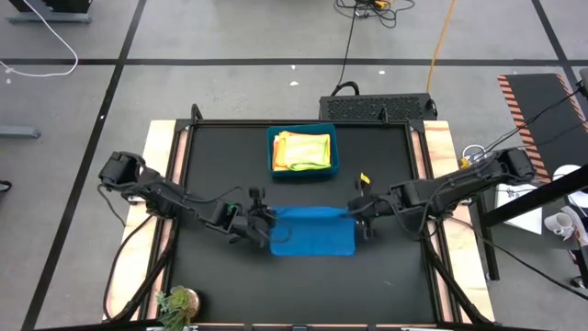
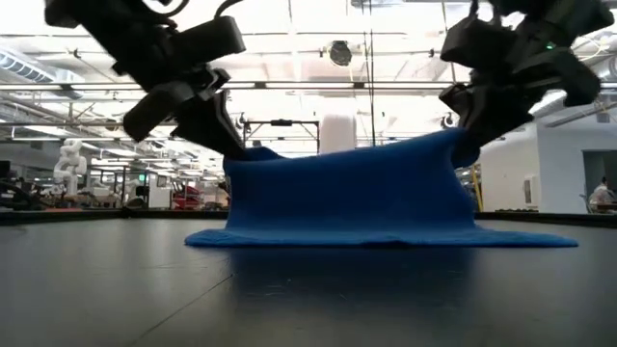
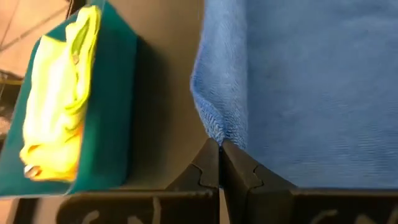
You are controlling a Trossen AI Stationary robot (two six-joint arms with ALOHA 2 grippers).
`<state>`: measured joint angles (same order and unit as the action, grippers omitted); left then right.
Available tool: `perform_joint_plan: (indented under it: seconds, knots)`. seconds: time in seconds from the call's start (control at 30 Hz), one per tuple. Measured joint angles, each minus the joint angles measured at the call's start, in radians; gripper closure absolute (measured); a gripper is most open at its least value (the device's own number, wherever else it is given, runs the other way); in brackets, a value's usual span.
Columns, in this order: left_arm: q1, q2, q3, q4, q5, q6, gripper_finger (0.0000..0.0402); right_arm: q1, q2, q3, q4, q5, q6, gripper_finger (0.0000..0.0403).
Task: Fold microfiber towels
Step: Fold the blue microfiber cloth
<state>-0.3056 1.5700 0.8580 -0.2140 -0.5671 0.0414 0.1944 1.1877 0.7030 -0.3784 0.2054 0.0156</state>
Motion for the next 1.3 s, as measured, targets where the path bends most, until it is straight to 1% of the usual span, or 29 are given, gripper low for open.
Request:
perform_joint_plan:
  seconds: [0.1, 0.17, 0.27, 0.47, 0.57, 0.63, 0.67, 0.73, 0.83, 1.03, 1.13, 1.3]
  knots:
    - [-0.031, 0.000, -0.052, 0.070, 0.000, 0.000, 0.0400, 0.048, 0.000, -0.038, 0.068, -0.004, 0.026, 0.0403]
    - [-0.052, 0.000, -0.075, 0.109, 0.000, 0.000, 0.0400, 0.073, 0.000, -0.065, 0.105, -0.028, 0.052, 0.0403]
    - [-0.079, 0.000, -0.091, 0.127, 0.006, -0.001, 0.0400, 0.107, 0.000, -0.110, 0.192, -0.049, 0.090, 0.0403]
    - [-0.116, 0.015, -0.122, 0.265, 0.070, 0.024, 0.0398, 0.146, 0.004, -0.219, 0.403, -0.136, 0.140, 0.0403]
    - [-0.128, 0.029, -0.125, 0.311, 0.096, 0.038, 0.0399, 0.159, 0.006, -0.254, 0.438, -0.142, 0.162, 0.0403]
    - [-0.129, 0.038, -0.127, 0.310, 0.135, 0.039, 0.0397, 0.161, 0.006, -0.270, 0.458, -0.161, 0.181, 0.0399]
    - [-0.129, 0.039, -0.129, 0.314, 0.158, 0.040, 0.0394, 0.161, 0.006, -0.277, 0.472, -0.179, 0.186, 0.0395]
    - [-0.126, 0.058, -0.124, 0.374, 0.220, 0.037, 0.0382, 0.161, 0.006, -0.285, 0.489, -0.216, 0.189, 0.0383]
    - [-0.129, 0.087, -0.127, 0.397, 0.261, 0.035, 0.0355, 0.162, 0.006, -0.286, 0.502, -0.248, 0.189, 0.0358]
    - [-0.126, 0.112, -0.126, 0.400, 0.271, -0.018, 0.0308, 0.161, 0.005, -0.286, 0.514, -0.338, 0.210, 0.0303]
    - [-0.126, 0.092, -0.126, 0.387, 0.249, -0.027, 0.0294, 0.161, 0.005, -0.286, 0.508, -0.316, 0.211, 0.0284]
    - [-0.125, 0.019, -0.120, 0.371, 0.220, -0.017, 0.0287, 0.138, 0.000, -0.285, 0.477, -0.191, 0.212, 0.0274]
